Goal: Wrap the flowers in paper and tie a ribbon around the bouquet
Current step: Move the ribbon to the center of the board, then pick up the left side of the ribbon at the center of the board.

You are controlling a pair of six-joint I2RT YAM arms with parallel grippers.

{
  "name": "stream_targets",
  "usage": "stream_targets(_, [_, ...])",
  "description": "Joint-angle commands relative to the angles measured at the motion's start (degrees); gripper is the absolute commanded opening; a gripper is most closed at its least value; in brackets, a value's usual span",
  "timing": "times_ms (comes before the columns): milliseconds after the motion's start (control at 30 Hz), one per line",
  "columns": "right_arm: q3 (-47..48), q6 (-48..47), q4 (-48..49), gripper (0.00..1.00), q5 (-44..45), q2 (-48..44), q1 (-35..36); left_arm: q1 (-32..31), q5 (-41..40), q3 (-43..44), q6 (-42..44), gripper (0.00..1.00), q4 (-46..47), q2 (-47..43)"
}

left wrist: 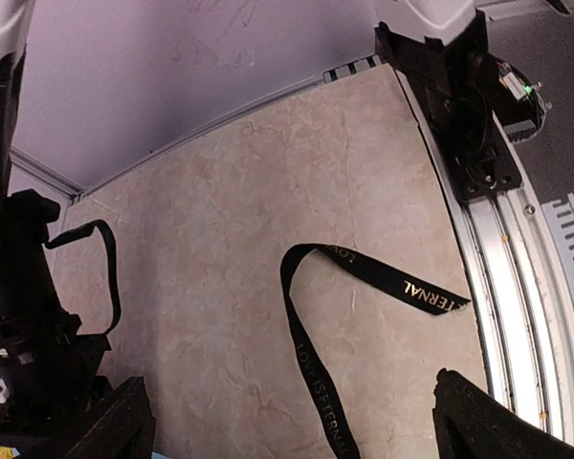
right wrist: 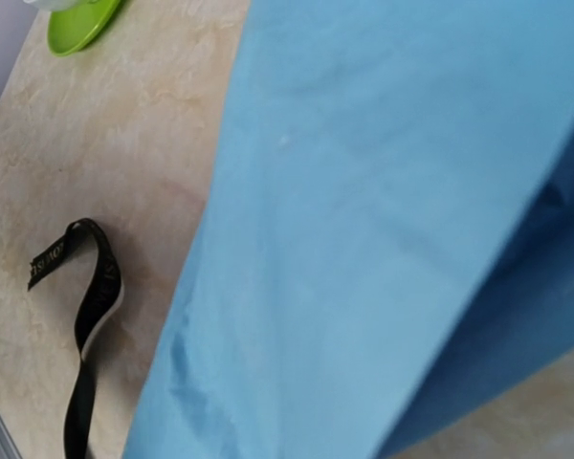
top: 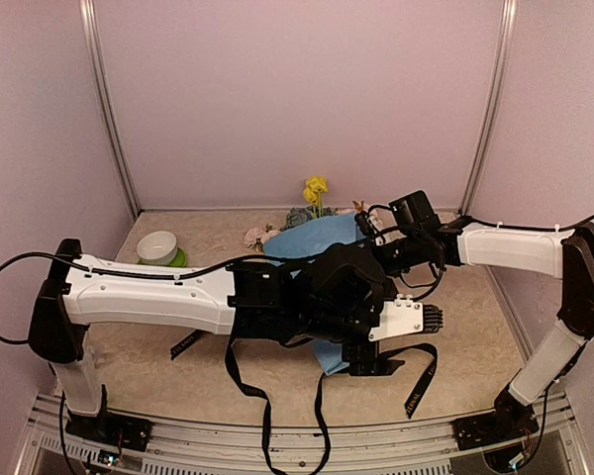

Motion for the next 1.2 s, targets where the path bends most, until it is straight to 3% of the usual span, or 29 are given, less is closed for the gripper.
stream_targets(0, [-0.31, -0.04, 1.46, 0.00, 0.15, -2.21, 0.69, 2.97, 3.64, 7.18, -9.28, 0.98, -10.71, 3.60])
stream_targets(100, [-1.24, 0.07, 1.31, 0.00, 0.78, -3.15, 0.70, 7.51, 5.96, -0.27, -19.23, 0.92, -9.57, -4.52])
stream_targets(300, [-4.05, 0.64, 1.62, 0.00, 1.40, -4.17, 0.99, 22.98, -2.94, -25.50, -44.57, 0.60, -6.12, -23.27])
stream_targets(467, [-5.53, 0.90, 2.53, 0.00, 1.52, -4.58, 1.57, 34.84, -6.89, -40.55, -51.63, 0.68, -5.28, -26.78])
stream_targets(667, [-6.42, 0.91, 3.38, 0.00, 1.21, -4.78, 1.67, 45.35, -4.98, -52.08, -56.39, 0.72, 4.12, -26.05])
stream_targets(767, [-6.42, 0.79, 3.45, 0.00, 1.16, -4.79, 1.66, 46.59, -2.35, -53.97, -54.83, 0.73, 7.19, -23.25])
stream_targets(900, [-6.10, 0.20, 2.43, 0.00, 1.83, -4.71, 1.66, 45.48, 4.36, -55.54, -54.56, 0.67, 10.06, -20.01])
stream_targets(967, [-6.17, 0.07, 2.09, 0.00, 2.14, -4.79, 1.64, 45.41, 4.39, -56.60, -54.42, 0.54, 11.30, -18.84])
stream_targets(1100, [-6.39, 0.33, 2.03, 0.00, 1.89, -4.91, 1.66, 46.09, 7.04, -55.50, -52.45, 0.02, 12.39, -17.15])
stream_targets(1167, [-6.46, 0.62, 1.98, 0.00, 1.59, -4.94, 1.66, 46.32, 5.64, -52.70, -50.55, 0.00, 13.01, -16.88])
